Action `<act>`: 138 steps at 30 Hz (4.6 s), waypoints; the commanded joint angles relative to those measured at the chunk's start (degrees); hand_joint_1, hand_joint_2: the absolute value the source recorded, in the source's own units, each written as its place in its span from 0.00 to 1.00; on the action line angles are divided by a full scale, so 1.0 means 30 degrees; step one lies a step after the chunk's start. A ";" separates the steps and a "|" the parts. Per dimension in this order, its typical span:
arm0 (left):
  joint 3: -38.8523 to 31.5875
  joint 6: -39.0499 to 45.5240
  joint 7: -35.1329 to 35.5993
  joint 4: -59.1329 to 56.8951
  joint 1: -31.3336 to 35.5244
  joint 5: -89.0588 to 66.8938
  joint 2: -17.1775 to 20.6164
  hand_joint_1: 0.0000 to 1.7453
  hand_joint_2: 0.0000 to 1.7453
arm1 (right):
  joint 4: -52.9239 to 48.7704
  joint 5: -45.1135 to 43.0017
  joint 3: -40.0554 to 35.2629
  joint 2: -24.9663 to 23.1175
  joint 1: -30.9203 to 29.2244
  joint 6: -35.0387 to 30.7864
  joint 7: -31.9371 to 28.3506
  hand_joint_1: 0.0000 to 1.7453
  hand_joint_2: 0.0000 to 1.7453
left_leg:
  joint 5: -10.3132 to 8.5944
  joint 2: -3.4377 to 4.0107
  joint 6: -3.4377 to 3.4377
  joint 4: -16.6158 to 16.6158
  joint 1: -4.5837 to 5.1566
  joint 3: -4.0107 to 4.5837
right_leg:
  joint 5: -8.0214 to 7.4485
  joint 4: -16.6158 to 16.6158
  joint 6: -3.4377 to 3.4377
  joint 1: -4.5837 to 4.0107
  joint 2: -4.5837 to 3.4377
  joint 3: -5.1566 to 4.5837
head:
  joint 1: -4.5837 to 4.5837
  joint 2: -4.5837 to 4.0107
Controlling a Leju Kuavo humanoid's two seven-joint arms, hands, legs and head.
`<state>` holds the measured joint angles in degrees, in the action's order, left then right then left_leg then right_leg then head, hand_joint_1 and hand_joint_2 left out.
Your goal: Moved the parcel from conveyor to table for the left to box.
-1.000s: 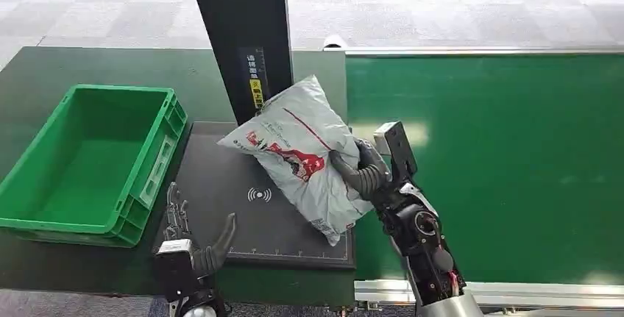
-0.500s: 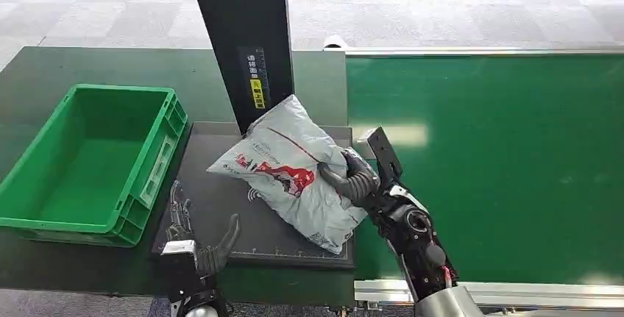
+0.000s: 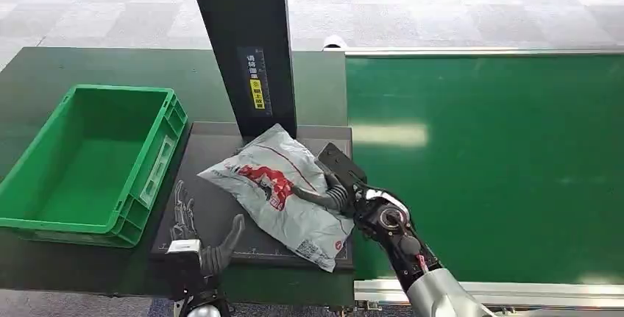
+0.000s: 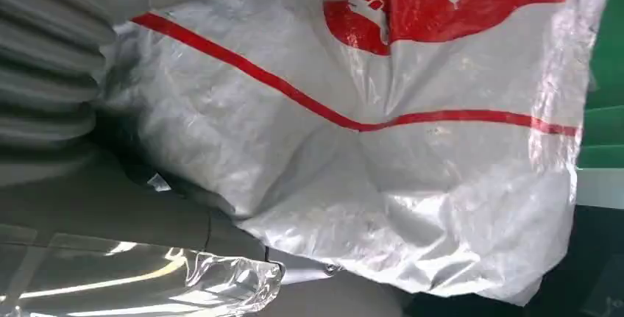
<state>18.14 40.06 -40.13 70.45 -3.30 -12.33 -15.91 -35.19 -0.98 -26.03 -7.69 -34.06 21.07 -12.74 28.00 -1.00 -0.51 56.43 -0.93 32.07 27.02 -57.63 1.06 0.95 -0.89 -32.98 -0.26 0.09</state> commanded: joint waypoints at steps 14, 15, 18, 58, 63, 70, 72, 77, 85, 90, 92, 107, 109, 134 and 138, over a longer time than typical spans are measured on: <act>0.0000 -0.0021 0.0043 -0.0378 -0.0095 0.0148 -0.1252 0.00 1.00 | 0.1321 -0.0377 0.0473 0.0387 0.0273 -0.0516 -0.2357 0.00 1.00 | -0.0005 -0.0033 0.0021 -0.0007 0.0001 -0.0046 | 0.0009 0.0023 -0.0014 -0.0009 0.0081 0.0069 | -0.0007 0.0000; 0.0000 -0.0021 0.0043 -0.0378 -0.0095 0.0148 -0.1252 0.00 1.00 | 0.1321 -0.0377 0.0473 0.0387 0.0273 -0.0516 -0.2357 0.00 1.00 | -0.0005 -0.0033 0.0023 0.0003 -0.0002 -0.0030 | 0.0007 0.0018 -0.0014 -0.0011 0.0080 0.0058 | 0.0007 0.0000; -0.1656 -0.0021 0.0043 0.1048 -0.0923 0.1090 -0.0981 0.00 1.00 | -0.4145 -0.1704 0.4342 0.0678 0.3568 -0.4400 -0.5344 0.00 1.00 | 0.0002 -0.0012 0.0017 -0.0002 0.0000 -0.0038 | 0.0006 0.0016 -0.0011 -0.0008 0.0043 0.0055 | 0.0000 0.0000; 0.5050 -0.9238 0.7664 -0.4594 0.7260 -0.8002 0.3012 0.00 1.00 | -1.4279 0.7854 0.4737 -0.0979 1.5040 -2.0357 -0.6983 0.00 1.00 | 0.0084 -0.0032 0.0003 -0.0055 -0.0013 -0.0169 | 0.0078 0.0071 -0.0039 -0.0026 0.0063 0.0196 | 0.0007 0.0000; 0.7442 -0.6616 0.9391 -1.1691 1.1034 -1.3447 0.1711 0.00 1.00 | -1.3813 0.4289 0.2890 -0.0585 1.4606 -1.9672 -0.6870 0.00 1.00 | 0.0068 -0.0105 0.0010 -0.0039 -0.0012 -0.0150 | 0.0078 0.0067 -0.0026 -0.0023 0.0118 0.0203 | 0.0007 0.0000; 0.8451 -0.9630 1.2357 -1.7335 1.2836 -1.6945 0.1078 0.00 1.00 | -1.2054 0.2712 0.1638 -0.0212 1.3001 -1.9152 -0.6812 0.00 1.00 | 0.0080 -0.0006 0.0017 -0.0060 -0.0010 -0.0201 | 0.0064 0.0089 -0.0031 -0.0023 0.0031 0.0229 | 0.0007 0.0000; 0.8553 -1.1436 1.4229 -1.8013 1.2960 -1.7889 0.1366 0.00 1.00 | -1.1753 0.1714 0.1949 -0.0375 1.2705 -1.8027 -0.6444 0.00 1.00 | 0.0075 0.0014 0.0014 -0.0071 -0.0009 -0.0210 | 0.0058 0.0092 -0.0038 -0.0023 0.0019 0.0230 | 0.0015 0.0000; 0.8102 -1.1494 1.4460 -1.7930 1.2434 -1.8452 0.2287 1.00 1.00 | -1.1522 0.0786 0.2439 -0.0331 1.2783 -1.7266 -0.6340 0.00 1.00 | 0.0092 0.0058 0.0004 -0.0135 0.0010 -0.0424 | 0.0071 0.0112 -0.0028 -0.0005 -0.0043 0.0475 | 0.0022 0.0000; 0.8088 -1.1732 1.4344 -1.7834 1.2451 -1.8770 0.2247 1.00 1.00 | -1.1959 0.0549 0.2482 -0.0249 1.3284 -1.7259 -0.6391 0.00 1.00 | 0.0387 -0.0060 -0.0009 0.0032 -0.0019 -0.0527 | 0.0335 -0.0048 -0.0065 -0.0035 0.0079 0.0592 | 0.0014 0.0000; 0.8088 -1.1732 1.4344 -1.7834 1.2451 -1.8770 0.2247 1.00 1.00 | -1.1959 0.0549 0.2482 -0.0249 1.3284 -1.7259 -0.6391 0.00 1.00 | 0.0197 0.0042 -0.0027 -0.0117 -0.0011 -0.0559 | 0.0168 0.0074 -0.0102 -0.0032 -0.0020 0.0606 | 0.0021 0.0000; 0.8088 -1.1732 1.4344 -1.7834 1.2451 -1.8770 0.2247 1.00 1.00 | -1.1959 0.0549 0.2482 -0.0249 1.3284 -1.7259 -0.6391 0.00 1.00 | 0.0211 0.0077 -0.0038 -0.0140 -0.0010 -0.0601 | 0.0160 0.0093 -0.0110 -0.0034 -0.0042 0.0625 | 0.0022 0.0000; 0.3532 -0.7983 0.8416 0.1698 0.9325 -1.4088 0.4561 1.00 1.00 | -1.4291 0.0605 0.4083 -0.0756 1.5105 -1.7611 -0.5805 0.00 1.00 | 0.0377 0.0064 -0.0044 -0.0061 -0.0014 -0.0631 | 0.0350 0.0016 -0.0116 -0.0039 -0.0021 0.0625 | 0.0015 0.0000; 0.3671 -0.9619 0.9655 0.4271 0.8937 -1.4149 0.4959 1.00 1.00 | -1.4267 0.0649 0.4178 -0.0811 1.5123 -1.7527 -0.5840 0.00 1.00 | 0.0393 0.0041 -0.0052 -0.0012 -0.0020 -0.0550 | 0.0371 -0.0025 -0.0107 -0.0040 -0.0024 0.0528 | 0.0014 0.0000; -0.5474 -0.0021 0.7004 0.0534 1.1667 -1.1128 0.5445 1.00 1.00 | -1.2386 -0.1674 0.2794 -0.0648 1.4729 -1.8442 -0.6386 0.00 1.00 | 0.0290 0.0028 -0.0051 -0.0077 -0.0039 -0.0486 | 0.0305 0.0026 -0.0133 -0.0061 0.0027 0.0472 | 0.0015 0.0000; -0.7803 -0.0021 0.6903 -0.7208 1.5607 -1.2594 0.5633 1.00 1.00 | -1.2114 -0.2229 0.2365 -0.0413 1.4490 -1.8640 -0.6520 0.00 1.00 | 0.0297 -0.0005 -0.0068 -0.0064 -0.0037 -0.0514 | 0.0323 0.0003 -0.0129 -0.0056 0.0029 0.0497 | 0.0014 0.0000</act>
<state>12.08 39.56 -19.34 87.47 25.48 -44.08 2.32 -76.00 -5.57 -15.89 -10.82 11.61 -33.86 -32.02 29.06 -0.90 -0.72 56.28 -1.03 30.48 28.05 -57.64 0.71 0.83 -1.02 -31.52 -0.22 0.09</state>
